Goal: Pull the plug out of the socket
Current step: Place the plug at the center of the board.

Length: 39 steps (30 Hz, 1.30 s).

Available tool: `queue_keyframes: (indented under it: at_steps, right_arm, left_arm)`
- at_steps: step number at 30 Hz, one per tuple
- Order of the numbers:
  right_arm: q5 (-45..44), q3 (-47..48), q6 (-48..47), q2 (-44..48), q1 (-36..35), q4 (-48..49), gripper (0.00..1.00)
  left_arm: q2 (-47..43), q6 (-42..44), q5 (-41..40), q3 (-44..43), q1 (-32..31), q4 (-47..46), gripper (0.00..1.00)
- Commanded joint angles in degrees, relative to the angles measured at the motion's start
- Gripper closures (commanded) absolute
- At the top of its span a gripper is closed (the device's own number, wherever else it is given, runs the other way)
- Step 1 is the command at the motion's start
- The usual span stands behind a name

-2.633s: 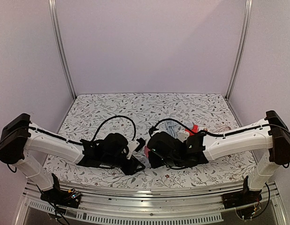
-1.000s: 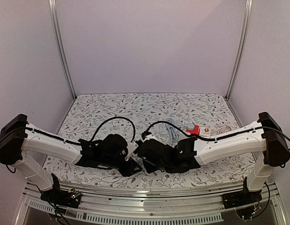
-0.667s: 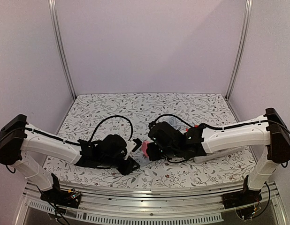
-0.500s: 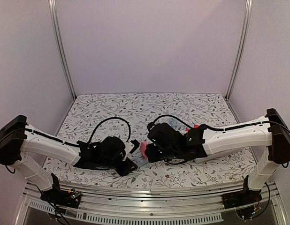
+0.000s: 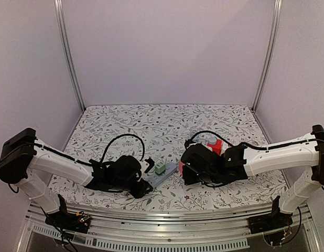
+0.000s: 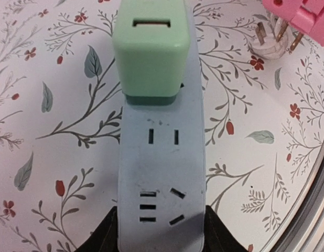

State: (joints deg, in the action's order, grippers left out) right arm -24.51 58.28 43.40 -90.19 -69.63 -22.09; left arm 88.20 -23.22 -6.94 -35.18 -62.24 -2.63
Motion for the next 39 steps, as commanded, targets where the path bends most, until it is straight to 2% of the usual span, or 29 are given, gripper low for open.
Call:
queue_keyframes:
  at_steps: [1,3,6,8,10,11,12,15,20,24,28,31,36,39]
  right_arm:
    - [-3.11,-2.51,1.62,5.35,2.60,-2.32,1.00]
    - [-3.51,-1.37,-0.54,7.17,3.89,-4.11,1.00]
    - [-4.25,0.45,-3.24,8.75,4.42,-7.26,1.00]
    - [-4.07,0.21,-4.20,10.07,4.65,-7.94,1.00]
    - [-2.91,0.02,-4.58,10.82,5.40,-7.98,1.00]
    - [-2.94,0.21,-4.82,10.94,5.71,-8.04,1.00]
    - [-3.02,0.61,-5.36,11.06,5.89,-7.98,1.00]
    - [-2.86,3.42,-7.37,10.77,6.57,-8.51,1.00]
    - [-4.57,11.58,-10.02,7.65,6.52,-13.11,1.00]
    - [-2.07,14.26,-10.82,5.17,6.35,-12.96,1.00]
    - [-0.72,21.85,-12.69,0.56,5.12,-15.03,1.00]
    - [-10.80,31.10,-15.15,-4.89,0.65,-19.74,1.00]
    - [-4.22,36.72,-14.97,-11.22,-0.16,-15.04,1.00]
    - [0.18,39.47,-13.76,-15.75,-0.11,-11.07,1.00]
  left_arm:
    - [2.47,-2.82,-2.22,-0.90,0.80,2.11,0.81]
    - [2.63,-4.39,-1.76,0.12,0.80,-0.29,0.72]
    - [2.22,-8.29,-1.21,2.01,0.80,-4.16,0.53]
    - [1.44,-10.39,-1.06,2.92,0.80,-5.30,0.38]
    - [0.12,-11.77,-2.10,2.77,0.70,-3.63,0.12]
    - [-0.84,-12.03,-2.83,2.67,0.71,-2.68,0.04]
    - [-2.48,-12.26,-3.59,2.66,0.71,-1.59,0.01]
    - [-7.47,-12.89,-6.67,2.12,0.92,3.30,0.01]
    - [-18.61,-13.01,-6.63,-1.06,2.01,13.54,0.00]
    - [-28.05,-12.20,-0.47,0.01,5.14,14.24,0.00]
    - [-34.66,-11.50,10.63,-1.81,12.82,19.10,0.01]
    - [-36.25,-8.28,18.16,-7.31,20.80,27.38,0.01]
    - [-32.00,3.47,23.70,-24.49,34.97,45.61,0.00]
    - [-29.48,8.12,26.16,-29.37,42.56,49.27,0.00]
